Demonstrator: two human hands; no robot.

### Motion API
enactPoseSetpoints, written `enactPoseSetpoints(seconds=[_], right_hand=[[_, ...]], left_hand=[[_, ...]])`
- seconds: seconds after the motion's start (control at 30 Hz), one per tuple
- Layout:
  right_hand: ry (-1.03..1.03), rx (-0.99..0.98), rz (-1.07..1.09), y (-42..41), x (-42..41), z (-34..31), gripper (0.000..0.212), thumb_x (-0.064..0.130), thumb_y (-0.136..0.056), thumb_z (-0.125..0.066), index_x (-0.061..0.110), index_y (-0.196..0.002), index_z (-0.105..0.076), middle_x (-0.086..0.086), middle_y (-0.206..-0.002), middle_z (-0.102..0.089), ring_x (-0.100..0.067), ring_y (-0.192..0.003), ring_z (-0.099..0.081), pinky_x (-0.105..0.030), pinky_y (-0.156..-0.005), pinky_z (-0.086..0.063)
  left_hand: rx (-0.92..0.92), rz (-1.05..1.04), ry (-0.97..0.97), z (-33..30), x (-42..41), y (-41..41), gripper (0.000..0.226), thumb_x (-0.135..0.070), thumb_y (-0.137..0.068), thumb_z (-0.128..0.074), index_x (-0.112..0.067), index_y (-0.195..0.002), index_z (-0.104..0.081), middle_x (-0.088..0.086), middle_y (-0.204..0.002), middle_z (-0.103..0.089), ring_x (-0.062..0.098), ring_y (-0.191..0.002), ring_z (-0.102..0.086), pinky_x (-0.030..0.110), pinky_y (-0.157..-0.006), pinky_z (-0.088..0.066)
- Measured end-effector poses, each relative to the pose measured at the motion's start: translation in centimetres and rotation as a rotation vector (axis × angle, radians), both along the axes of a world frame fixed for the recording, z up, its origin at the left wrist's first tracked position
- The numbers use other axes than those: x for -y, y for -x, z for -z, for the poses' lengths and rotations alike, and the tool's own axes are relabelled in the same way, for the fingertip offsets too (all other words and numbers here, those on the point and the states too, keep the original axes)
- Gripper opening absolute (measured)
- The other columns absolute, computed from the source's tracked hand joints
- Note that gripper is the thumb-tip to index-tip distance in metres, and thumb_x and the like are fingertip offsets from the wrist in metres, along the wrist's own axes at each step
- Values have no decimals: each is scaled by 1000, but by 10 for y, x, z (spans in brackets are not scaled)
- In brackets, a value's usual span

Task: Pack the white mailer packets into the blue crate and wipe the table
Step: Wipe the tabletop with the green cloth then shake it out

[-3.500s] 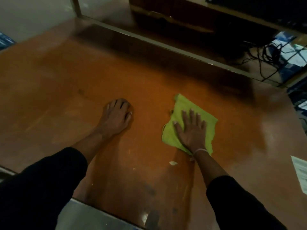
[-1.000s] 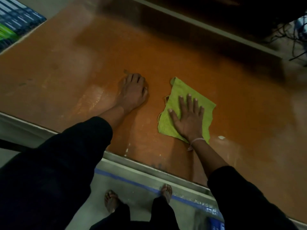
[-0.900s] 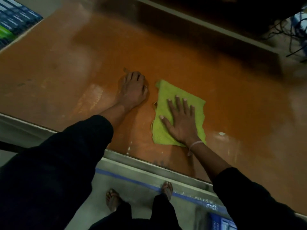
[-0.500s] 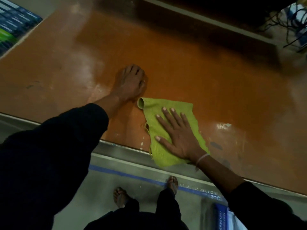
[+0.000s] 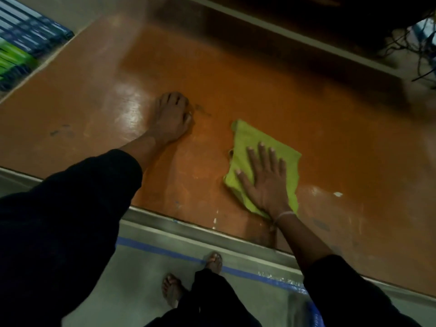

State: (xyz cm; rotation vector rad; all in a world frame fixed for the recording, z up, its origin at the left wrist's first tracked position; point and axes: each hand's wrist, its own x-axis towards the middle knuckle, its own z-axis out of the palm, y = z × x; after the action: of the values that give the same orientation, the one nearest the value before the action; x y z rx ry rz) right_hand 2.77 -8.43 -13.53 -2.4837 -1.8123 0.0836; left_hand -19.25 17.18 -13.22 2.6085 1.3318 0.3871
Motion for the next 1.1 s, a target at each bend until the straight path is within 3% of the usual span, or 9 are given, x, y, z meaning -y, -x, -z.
enactPoseSetpoints(seconds=[0.07, 0.2, 0.37, 0.5, 0.67, 0.83, 0.9, 1.0, 1.1], right_hand=[[21, -22, 53, -2, -28, 2, 76, 77, -94, -17, 38, -158, -2, 3, -167, 8, -27, -154, 10, -58, -121, -1], [33, 15, -393, -16, -65, -3, 69, 72, -97, -20, 42, -157, -3, 7, -167, 5, -22, -154, 8, -55, -122, -7], [33, -54, 96, -43, -127, 1, 82, 81, -89, -8, 37, -158, -5, 3, -167, 6, -27, -154, 8, -56, -121, 3], [20, -25, -279, -46, -152, -2, 73, 77, -94, -12, 42, -157, -2, 7, -167, 4, -21, -154, 8, -55, -122, -2], [33, -74, 143, -84, -208, 2, 83, 80, -88, -4, 36, -158, -5, 0, -167, 5, -28, -153, 8, -57, -121, 2], [45, -40, -221, -90, -260, 0, 77, 80, -90, -6, 42, -157, -5, 6, -167, 5, -24, -154, 7, -53, -122, 2], [47, -23, -143, -102, -282, 2, 79, 81, -88, -4, 41, -157, -6, 5, -167, 2, -25, -154, 4, -53, -122, -1], [60, -70, 170, -103, -316, 2, 83, 77, -87, -4, 34, -158, -7, -1, -167, 4, -30, -153, 6, -57, -120, 1], [44, -65, -14, -80, -346, 0, 79, 76, -89, -6, 36, -158, -10, -1, -167, 0, -30, -154, 3, -57, -120, 1]], left_hand=[[15, -5, -25, 4, -1, 1, 49, -41, -94, -35, -7, -125, -53, 18, -130, -51, 38, -120, -44, 50, -98, -37], [-6, -29, -65, 7, -1, -2, 45, -40, -97, -38, -8, -124, -54, 17, -129, -52, 37, -118, -45, 50, -97, -38], [-28, -21, -70, 5, -7, -3, 47, -42, -95, -37, -12, -128, -53, 12, -133, -51, 34, -121, -44, 50, -98, -39], [-37, 9, -51, 4, -27, -7, 51, -44, -95, -37, -12, -130, -54, 11, -135, -51, 34, -124, -45, 48, -102, -37], [-44, -3, -88, 3, -37, -14, 49, -43, -95, -39, -12, -129, -55, 10, -135, -52, 33, -125, -46, 48, -102, -39], [-52, 0, -119, 8, -39, -13, 46, -43, -98, -39, -14, -131, -53, 7, -138, -49, 31, -128, -45, 47, -103, -38], [-55, -3, -125, 9, -41, -13, 47, -44, -98, -39, -15, -132, -53, 6, -140, -49, 31, -128, -44, 47, -103, -38], [-60, -11, -126, 10, -43, -14, 47, -44, -97, -39, -16, -131, -54, 5, -140, -49, 31, -129, -44, 47, -103, -38], [-45, -14, -120, 11, -44, -15, 47, -44, -96, -41, -15, -131, -55, 5, -139, -50, 31, -129, -45, 48, -102, -38]])
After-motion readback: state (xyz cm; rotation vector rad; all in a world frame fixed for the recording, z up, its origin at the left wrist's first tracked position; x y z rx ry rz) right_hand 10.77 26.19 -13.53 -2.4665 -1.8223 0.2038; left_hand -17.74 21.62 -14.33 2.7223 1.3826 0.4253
